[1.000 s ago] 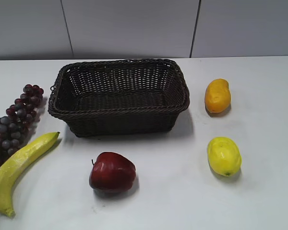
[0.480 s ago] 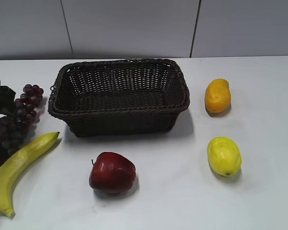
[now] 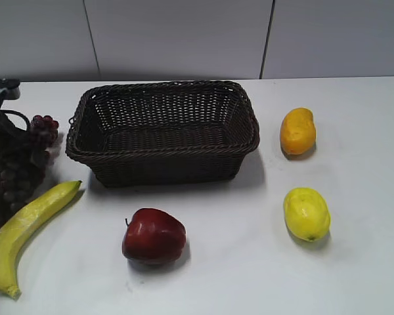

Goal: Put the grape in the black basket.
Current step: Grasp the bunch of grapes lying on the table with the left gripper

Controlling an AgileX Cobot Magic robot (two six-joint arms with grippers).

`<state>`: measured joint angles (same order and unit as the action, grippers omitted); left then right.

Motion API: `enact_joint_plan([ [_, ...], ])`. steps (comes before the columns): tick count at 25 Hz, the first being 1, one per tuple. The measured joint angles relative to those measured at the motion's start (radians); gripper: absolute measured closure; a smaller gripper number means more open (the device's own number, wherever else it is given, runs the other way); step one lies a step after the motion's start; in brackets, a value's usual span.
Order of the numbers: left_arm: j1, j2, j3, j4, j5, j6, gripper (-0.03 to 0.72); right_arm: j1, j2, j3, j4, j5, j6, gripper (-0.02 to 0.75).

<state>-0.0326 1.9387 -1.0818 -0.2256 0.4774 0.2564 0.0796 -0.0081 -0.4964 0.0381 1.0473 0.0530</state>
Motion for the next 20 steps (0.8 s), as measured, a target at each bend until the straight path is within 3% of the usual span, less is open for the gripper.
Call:
enact_joint_plan([
  [3,0.0,0.007,-0.002,0.001,-0.003,0.0,0.114,0.0,0.0,0.0,0.0,0.0,0.0,0.145],
  [5,0.0,0.007,-0.003,0.005,-0.003,0.0,0.216,0.0,0.0,0.0,0.0,0.0,0.0,0.145],
  [8,0.0,0.007,-0.007,0.008,0.001,0.002,0.448,0.0,0.0,0.0,0.0,0.0,0.0,0.145],
  [9,0.0,0.005,-0.007,0.008,0.005,0.002,0.479,0.0,0.0,0.0,0.0,0.0,0.0,0.145],
  [20,0.0,-0.222,-0.004,0.001,0.043,0.003,0.515,0.0,0.0,0.0,0.0,0.0,0.0,0.145],
])
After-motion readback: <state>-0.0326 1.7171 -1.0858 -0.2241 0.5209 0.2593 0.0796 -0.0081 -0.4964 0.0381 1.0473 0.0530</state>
